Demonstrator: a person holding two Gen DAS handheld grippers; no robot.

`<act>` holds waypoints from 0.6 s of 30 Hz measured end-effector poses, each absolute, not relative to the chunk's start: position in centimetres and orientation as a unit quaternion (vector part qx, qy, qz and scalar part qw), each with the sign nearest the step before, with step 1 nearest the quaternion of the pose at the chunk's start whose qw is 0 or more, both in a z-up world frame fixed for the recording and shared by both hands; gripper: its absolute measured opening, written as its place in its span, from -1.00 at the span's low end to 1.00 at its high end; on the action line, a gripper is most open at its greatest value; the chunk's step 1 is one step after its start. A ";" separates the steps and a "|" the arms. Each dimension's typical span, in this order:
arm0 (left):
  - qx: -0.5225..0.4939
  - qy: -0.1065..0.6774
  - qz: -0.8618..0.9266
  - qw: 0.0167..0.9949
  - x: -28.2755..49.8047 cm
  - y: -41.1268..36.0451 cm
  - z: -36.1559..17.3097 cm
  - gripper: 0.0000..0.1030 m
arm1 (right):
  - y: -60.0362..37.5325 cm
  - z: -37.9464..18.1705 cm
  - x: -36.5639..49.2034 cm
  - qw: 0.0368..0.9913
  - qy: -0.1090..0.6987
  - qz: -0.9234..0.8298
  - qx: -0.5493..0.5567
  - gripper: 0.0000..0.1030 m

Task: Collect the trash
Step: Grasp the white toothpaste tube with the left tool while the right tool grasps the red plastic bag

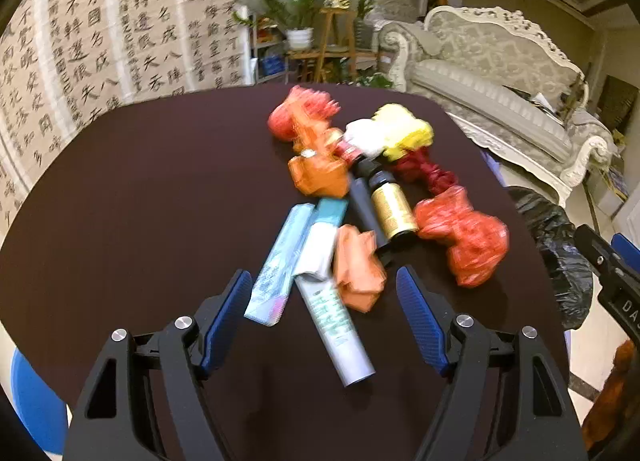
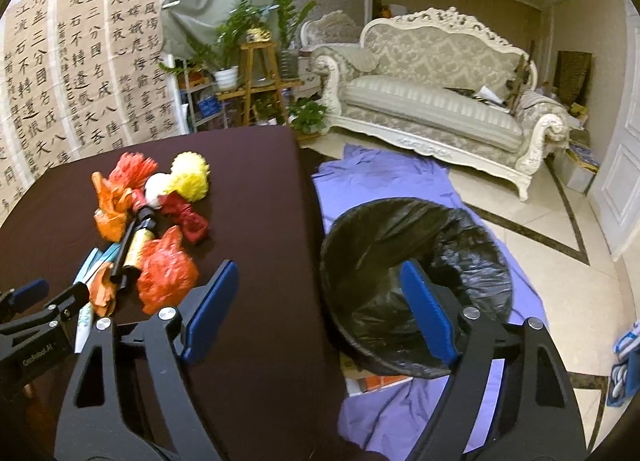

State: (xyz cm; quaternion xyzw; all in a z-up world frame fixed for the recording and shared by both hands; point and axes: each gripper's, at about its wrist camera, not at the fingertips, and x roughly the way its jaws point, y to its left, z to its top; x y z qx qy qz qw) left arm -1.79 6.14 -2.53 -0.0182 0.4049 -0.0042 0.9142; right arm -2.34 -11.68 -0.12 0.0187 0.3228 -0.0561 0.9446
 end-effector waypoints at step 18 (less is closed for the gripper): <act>0.001 0.437 -0.008 0.899 -2.9 5.8 -5.0 0.03 | -11.5 -1.1 -3.2 0.940 0.338 -0.033 0.029 0.54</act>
